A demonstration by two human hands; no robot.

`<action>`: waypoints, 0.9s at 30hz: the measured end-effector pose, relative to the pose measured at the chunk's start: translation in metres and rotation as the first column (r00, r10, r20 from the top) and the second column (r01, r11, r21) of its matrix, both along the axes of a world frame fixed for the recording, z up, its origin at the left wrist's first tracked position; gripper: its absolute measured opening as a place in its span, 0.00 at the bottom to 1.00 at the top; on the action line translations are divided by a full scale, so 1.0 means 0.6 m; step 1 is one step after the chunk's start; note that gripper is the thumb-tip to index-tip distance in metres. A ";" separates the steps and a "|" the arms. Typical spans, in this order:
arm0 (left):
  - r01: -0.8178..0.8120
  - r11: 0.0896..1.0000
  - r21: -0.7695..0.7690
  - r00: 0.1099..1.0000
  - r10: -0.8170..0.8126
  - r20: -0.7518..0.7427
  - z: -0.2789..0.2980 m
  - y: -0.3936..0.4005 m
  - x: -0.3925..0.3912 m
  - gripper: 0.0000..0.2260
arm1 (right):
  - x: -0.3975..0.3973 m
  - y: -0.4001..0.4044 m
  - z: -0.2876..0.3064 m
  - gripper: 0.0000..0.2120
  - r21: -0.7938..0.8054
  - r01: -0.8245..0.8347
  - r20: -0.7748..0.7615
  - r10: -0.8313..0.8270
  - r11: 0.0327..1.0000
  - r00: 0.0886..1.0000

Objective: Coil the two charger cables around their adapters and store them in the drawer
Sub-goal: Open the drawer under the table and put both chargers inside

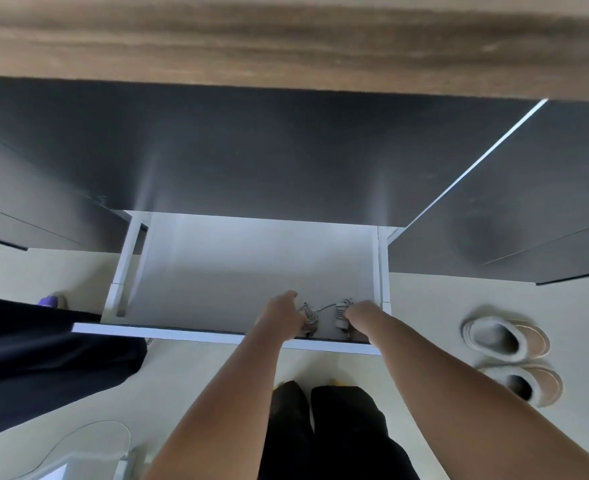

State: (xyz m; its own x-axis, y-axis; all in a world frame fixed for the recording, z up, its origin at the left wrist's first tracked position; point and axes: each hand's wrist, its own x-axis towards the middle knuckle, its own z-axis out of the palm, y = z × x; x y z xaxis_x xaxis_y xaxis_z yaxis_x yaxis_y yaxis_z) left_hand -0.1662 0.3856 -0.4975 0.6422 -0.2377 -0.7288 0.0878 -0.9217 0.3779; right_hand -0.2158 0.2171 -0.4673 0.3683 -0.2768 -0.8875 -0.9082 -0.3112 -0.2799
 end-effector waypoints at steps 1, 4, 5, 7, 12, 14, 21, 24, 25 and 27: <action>-0.041 0.999 -0.034 0.998 0.042 0.040 0.016 0.013 -0.004 0.22 | -0.006 -0.001 0.017 0.18 -0.013 0.007 0.045 -0.006 1.000 0.999; -0.148 0.980 -0.134 0.967 0.172 0.189 0.076 0.060 -0.033 0.13 | -0.047 0.005 0.078 0.13 -0.029 0.171 0.257 -0.158 0.985 0.953; -0.226 0.958 -0.179 0.940 0.262 0.217 0.095 0.076 -0.048 0.11 | -0.066 0.011 0.093 0.12 -0.035 0.228 0.301 -0.207 0.973 0.931; -0.429 0.876 -0.220 0.858 0.472 0.205 0.124 0.103 -0.078 0.08 | -0.108 0.023 0.103 0.10 -0.057 0.358 0.323 -0.322 0.932 0.890; -0.878 0.450 -0.167 0.462 0.886 -0.043 0.142 0.128 -0.137 0.05 | -0.159 0.037 0.099 0.12 0.097 0.848 0.027 -0.853 0.520 0.520; -0.961 0.199 -0.193 0.233 0.957 -0.174 0.146 0.119 -0.130 0.06 | -0.153 0.036 0.100 0.14 0.107 0.904 -0.075 -0.903 0.414 0.423; -0.949 -0.270 -0.163 -0.163 0.862 -0.480 0.178 0.096 -0.091 0.14 | -0.104 0.024 0.133 0.07 0.206 0.943 -0.109 -0.951 0.262 0.288; -0.931 -0.330 -0.156 -0.191 0.804 -0.563 0.171 0.103 -0.072 0.04 | -0.096 0.019 0.124 0.04 0.249 0.939 -0.110 -0.957 0.235 0.269; -0.930 -0.332 -0.159 -0.184 0.792 -0.582 0.171 0.104 -0.065 0.05 | -0.092 0.017 0.121 0.04 0.267 0.937 -0.106 -0.960 0.225 0.261; -0.929 -0.329 -0.172 -0.166 0.784 -0.598 0.172 0.103 -0.052 0.11 | -0.082 0.010 0.112 0.05 0.289 0.934 -0.105 -0.963 0.209 0.248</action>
State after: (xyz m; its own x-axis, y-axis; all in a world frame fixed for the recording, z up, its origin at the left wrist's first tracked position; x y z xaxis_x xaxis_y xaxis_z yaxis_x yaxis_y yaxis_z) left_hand -0.1971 0.4472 -0.3941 0.3556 0.1977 -0.9135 0.7159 0.5707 0.4022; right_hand -0.2650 0.2231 -0.4000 0.0607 -0.2621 -0.9631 -0.4443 0.8570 -0.2612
